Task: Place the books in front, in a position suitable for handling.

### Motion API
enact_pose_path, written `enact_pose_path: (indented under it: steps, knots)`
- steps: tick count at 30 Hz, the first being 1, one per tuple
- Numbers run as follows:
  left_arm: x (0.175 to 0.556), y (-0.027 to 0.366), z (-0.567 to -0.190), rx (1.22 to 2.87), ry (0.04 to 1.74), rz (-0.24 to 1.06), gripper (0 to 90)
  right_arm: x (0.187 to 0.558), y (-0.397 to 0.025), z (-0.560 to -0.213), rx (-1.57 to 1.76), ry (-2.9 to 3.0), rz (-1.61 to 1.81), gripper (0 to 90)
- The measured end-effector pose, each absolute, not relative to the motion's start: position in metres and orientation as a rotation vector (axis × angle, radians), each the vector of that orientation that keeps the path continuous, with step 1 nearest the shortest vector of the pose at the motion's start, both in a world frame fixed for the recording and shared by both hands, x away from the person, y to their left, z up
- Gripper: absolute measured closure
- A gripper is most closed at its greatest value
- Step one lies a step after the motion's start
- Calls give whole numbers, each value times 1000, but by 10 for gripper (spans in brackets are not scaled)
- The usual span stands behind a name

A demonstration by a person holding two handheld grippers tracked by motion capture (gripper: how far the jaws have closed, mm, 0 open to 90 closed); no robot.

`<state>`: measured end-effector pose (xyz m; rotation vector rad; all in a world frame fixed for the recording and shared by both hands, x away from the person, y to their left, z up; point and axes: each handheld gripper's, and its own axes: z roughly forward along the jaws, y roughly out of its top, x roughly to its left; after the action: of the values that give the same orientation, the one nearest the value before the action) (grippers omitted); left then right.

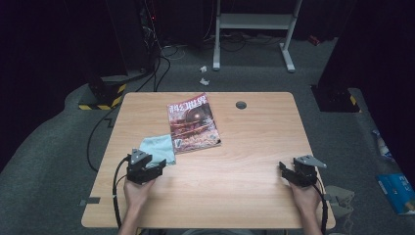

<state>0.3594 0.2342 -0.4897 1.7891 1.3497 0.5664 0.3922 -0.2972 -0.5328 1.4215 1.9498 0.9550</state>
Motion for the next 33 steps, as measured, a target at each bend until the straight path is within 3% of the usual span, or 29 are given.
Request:
enact_pose_path:
  steps: [7, 14, 17, 33]
  knots:
    - [380, 207, -490, 1857, 1295, 526, 370, 392, -297, -533, 1415, 1954, 958, 388]
    - [404, 182, -490, 1916, 1271, 511, 373, 394, -297, -529, 1434, 1975, 938, 489]
    - [409, 177, -490, 1908, 1276, 508, 377, 396, -294, -527, 1462, 1984, 991, 489]
    - [438, 169, -503, 1904, 1395, 539, 379, 446, -221, -501, 1365, 2198, 1108, 577]
